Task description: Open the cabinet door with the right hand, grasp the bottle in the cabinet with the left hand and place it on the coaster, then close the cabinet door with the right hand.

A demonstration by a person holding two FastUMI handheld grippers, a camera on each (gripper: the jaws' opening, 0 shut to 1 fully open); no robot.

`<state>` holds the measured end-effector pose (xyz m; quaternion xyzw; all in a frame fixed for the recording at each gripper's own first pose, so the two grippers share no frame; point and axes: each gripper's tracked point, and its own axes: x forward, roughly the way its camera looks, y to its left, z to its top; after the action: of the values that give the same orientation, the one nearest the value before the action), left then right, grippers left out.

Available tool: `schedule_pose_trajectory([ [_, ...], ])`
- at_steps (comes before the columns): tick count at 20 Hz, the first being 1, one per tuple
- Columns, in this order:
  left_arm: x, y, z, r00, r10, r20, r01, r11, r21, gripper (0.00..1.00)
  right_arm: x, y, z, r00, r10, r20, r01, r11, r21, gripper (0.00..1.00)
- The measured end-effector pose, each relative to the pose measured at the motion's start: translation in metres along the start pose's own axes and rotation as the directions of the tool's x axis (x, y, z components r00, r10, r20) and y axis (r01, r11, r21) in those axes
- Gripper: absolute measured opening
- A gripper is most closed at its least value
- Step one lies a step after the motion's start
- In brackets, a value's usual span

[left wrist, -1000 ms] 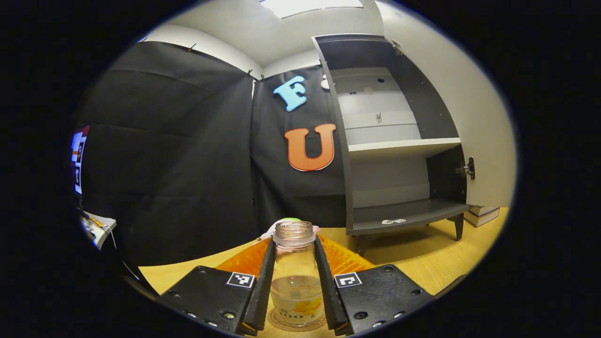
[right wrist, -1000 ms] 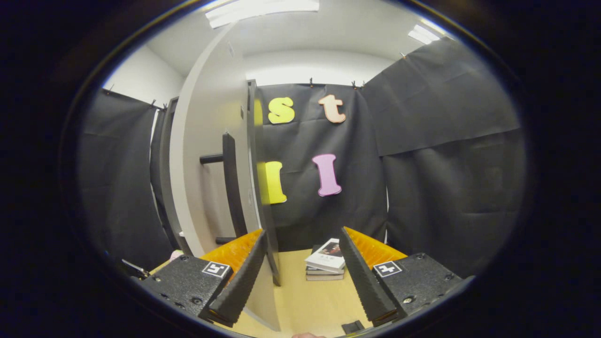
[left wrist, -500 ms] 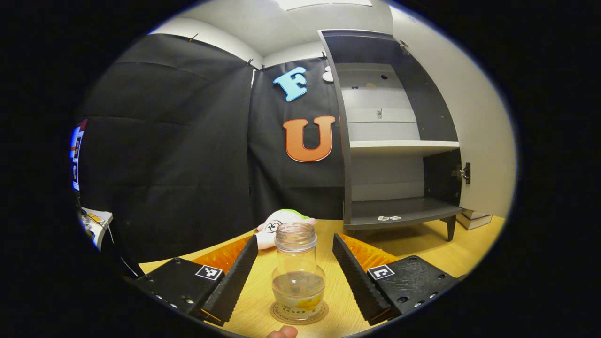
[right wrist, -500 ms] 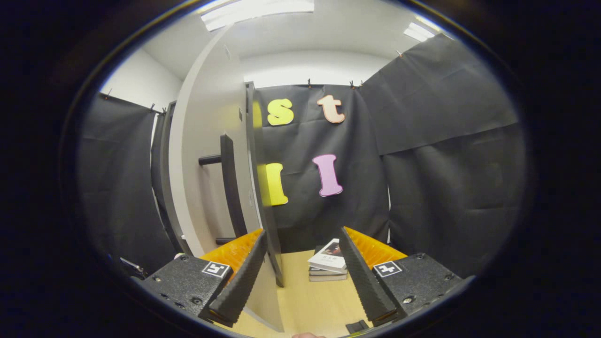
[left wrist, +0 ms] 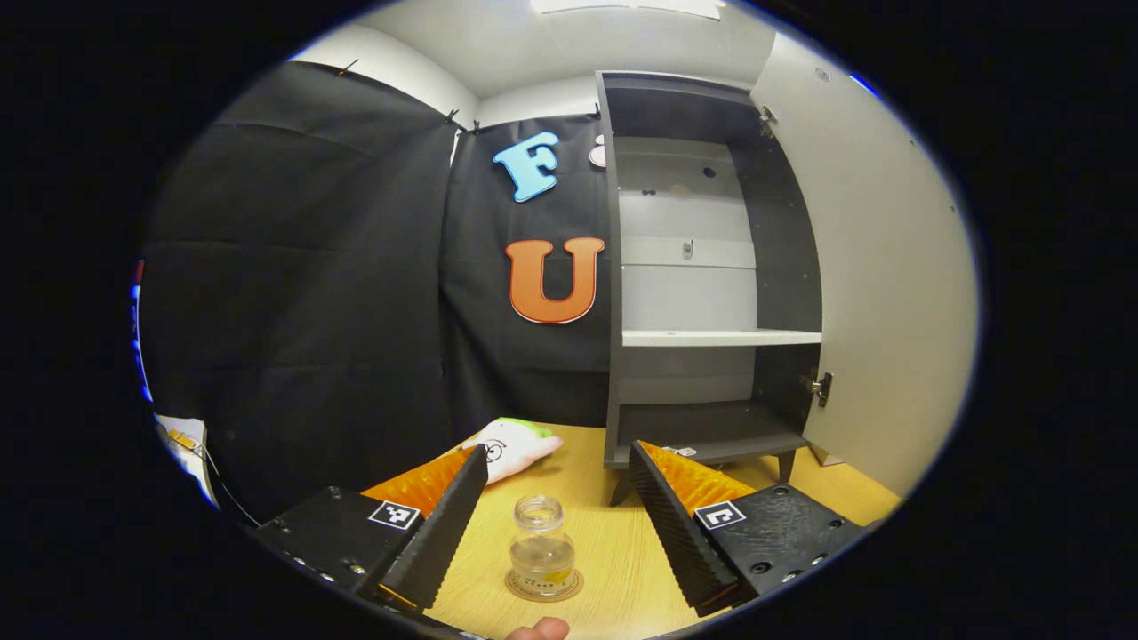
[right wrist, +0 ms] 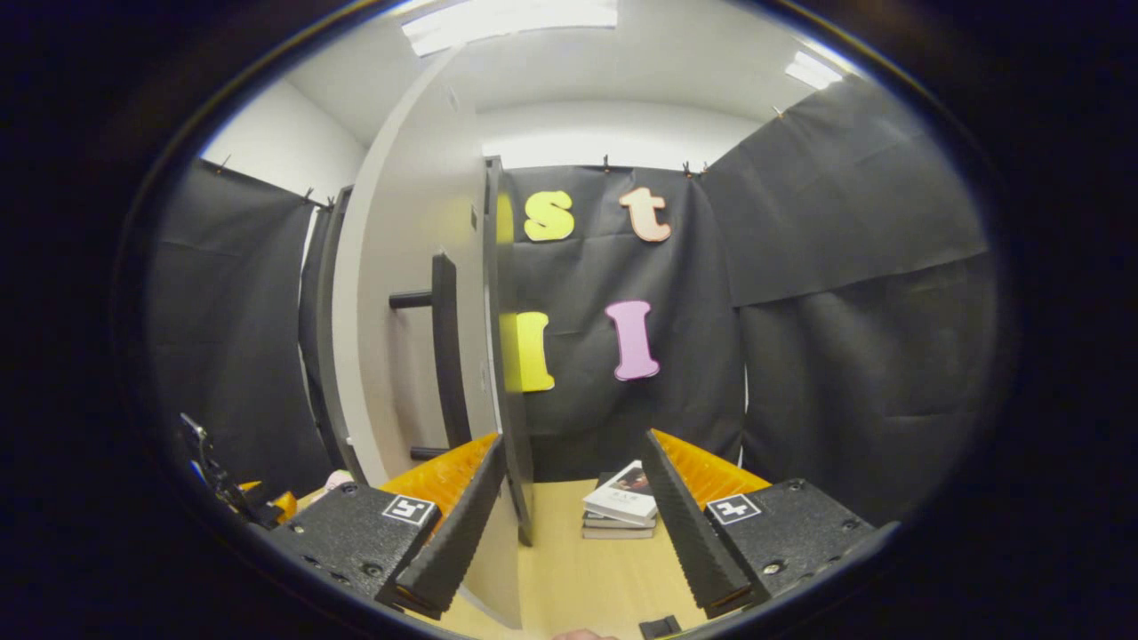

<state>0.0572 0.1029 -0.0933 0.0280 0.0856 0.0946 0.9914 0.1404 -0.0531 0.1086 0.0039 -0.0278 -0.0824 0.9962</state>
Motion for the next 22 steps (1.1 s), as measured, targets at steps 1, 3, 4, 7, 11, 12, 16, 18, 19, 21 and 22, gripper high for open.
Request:
schedule_pose_trajectory([
  [1, -0.005, -0.004, 0.010, 1.000, -0.011, 0.006, 0.011, 1.000, 0.002, 0.96, 0.001, 0.001, 0.001, 1.000, 0.012, 0.005, -0.012, 1.000, -0.014, 0.96],
  [3, -0.012, -0.013, 0.031, 0.998, -0.057, 0.038, 0.056, 0.998, 0.009, 0.96, 0.003, 0.004, 0.002, 0.999, 0.052, 0.004, -0.052, 0.998, -0.046, 0.96],
  [4, -0.013, -0.014, 0.040, 0.996, -0.074, 0.054, 0.072, 0.997, 0.026, 0.96, 0.005, 0.009, 0.000, 0.997, 0.079, -0.016, -0.080, 0.995, -0.063, 0.96],
  [7, -0.022, -0.009, 0.059, 0.995, -0.067, 0.076, 0.064, 0.997, 0.041, 0.96, 0.006, 0.010, 0.003, 0.993, 0.115, -0.029, -0.118, 0.987, -0.110, 0.92],
  [11, -0.029, -0.013, 0.068, 0.990, -0.084, 0.111, 0.084, 0.996, 0.001, 0.96, 0.007, 0.038, -0.002, 0.977, 0.212, -0.037, -0.214, 0.975, -0.061, 0.92],
  [12, -0.029, -0.010, 0.067, 0.991, -0.085, 0.105, 0.086, 0.996, -0.003, 0.95, 0.003, 0.048, -0.004, 0.968, 0.246, -0.048, -0.248, 0.968, -0.045, 0.93],
  [16, -0.030, -0.004, 0.064, 0.993, -0.073, 0.098, 0.073, 0.997, 0.002, 0.96, 0.000, 0.085, -0.005, 0.935, 0.351, -0.054, -0.353, 0.935, -0.031, 0.92],
  [18, -0.032, -0.003, 0.059, 0.994, -0.073, 0.087, 0.073, 0.997, 0.003, 0.96, -0.002, 0.105, -0.007, 0.918, 0.392, -0.055, -0.395, 0.918, -0.036, 0.87],
  [19, -0.033, 0.000, 0.057, 0.994, -0.073, 0.084, 0.073, 0.997, 0.004, 0.96, 0.000, 0.112, -0.009, 0.910, 0.411, -0.056, -0.413, 0.910, -0.033, 0.92],
  [21, -0.033, 0.003, 0.055, 0.994, -0.071, 0.084, 0.071, 0.997, 0.003, 0.96, 0.003, 0.125, -0.010, 0.896, 0.440, -0.062, -0.441, 0.897, -0.014, 0.92],
  [22, -0.035, 0.005, 0.054, 0.994, -0.070, 0.082, 0.070, 0.998, 0.003, 0.96, 0.005, 0.130, -0.010, 0.892, 0.449, -0.059, -0.450, 0.893, -0.004, 0.87],
])
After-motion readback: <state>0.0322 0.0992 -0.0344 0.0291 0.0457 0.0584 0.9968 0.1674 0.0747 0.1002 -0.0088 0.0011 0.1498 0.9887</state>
